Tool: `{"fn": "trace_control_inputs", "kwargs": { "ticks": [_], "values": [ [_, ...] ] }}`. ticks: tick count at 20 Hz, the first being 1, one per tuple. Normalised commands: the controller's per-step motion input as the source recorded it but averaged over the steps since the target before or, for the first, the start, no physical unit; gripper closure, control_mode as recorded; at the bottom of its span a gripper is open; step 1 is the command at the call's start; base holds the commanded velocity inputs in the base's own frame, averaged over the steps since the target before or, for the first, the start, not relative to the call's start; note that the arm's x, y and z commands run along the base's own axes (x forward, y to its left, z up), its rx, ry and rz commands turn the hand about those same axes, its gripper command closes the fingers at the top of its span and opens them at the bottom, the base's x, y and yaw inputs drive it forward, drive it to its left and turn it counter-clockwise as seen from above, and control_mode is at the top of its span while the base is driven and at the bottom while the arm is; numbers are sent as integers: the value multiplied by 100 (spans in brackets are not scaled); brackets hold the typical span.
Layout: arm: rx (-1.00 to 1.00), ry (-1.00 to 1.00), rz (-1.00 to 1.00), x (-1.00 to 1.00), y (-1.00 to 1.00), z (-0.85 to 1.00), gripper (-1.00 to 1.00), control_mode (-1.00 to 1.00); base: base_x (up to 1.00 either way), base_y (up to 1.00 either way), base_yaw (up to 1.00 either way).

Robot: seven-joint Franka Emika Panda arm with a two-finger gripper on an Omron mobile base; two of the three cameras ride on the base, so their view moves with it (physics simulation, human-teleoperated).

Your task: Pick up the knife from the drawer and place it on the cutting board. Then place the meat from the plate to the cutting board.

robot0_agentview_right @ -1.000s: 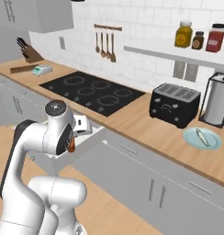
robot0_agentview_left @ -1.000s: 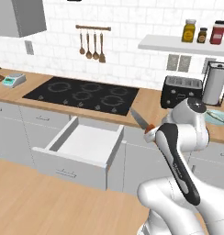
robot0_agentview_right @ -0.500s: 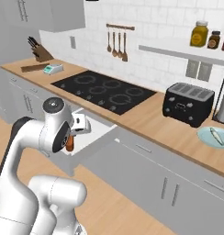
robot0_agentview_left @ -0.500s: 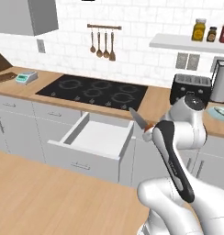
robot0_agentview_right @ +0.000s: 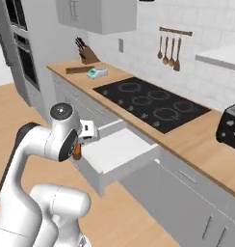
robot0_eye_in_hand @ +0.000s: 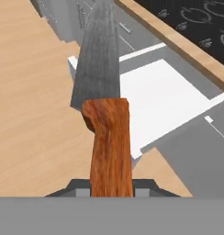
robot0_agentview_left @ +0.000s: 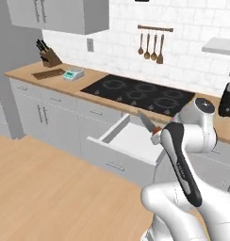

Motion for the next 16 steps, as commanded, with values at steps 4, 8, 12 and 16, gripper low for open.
{"fn": "trace_control_inputs", "kwargs": {
  "ticks": [4, 8, 12, 16],
  "values": [
    [0, 0, 0, 0, 0, 0, 100, 100, 41, 100, 51],
    [0, 0, 0, 0, 0, 0, 100, 100, 94, 99, 35],
    [0, 0, 0, 0, 0, 0, 100, 100, 100, 66, 8],
    [0, 0, 0, 0, 0, 0, 100, 100, 100, 57, 0]
  ]
}}
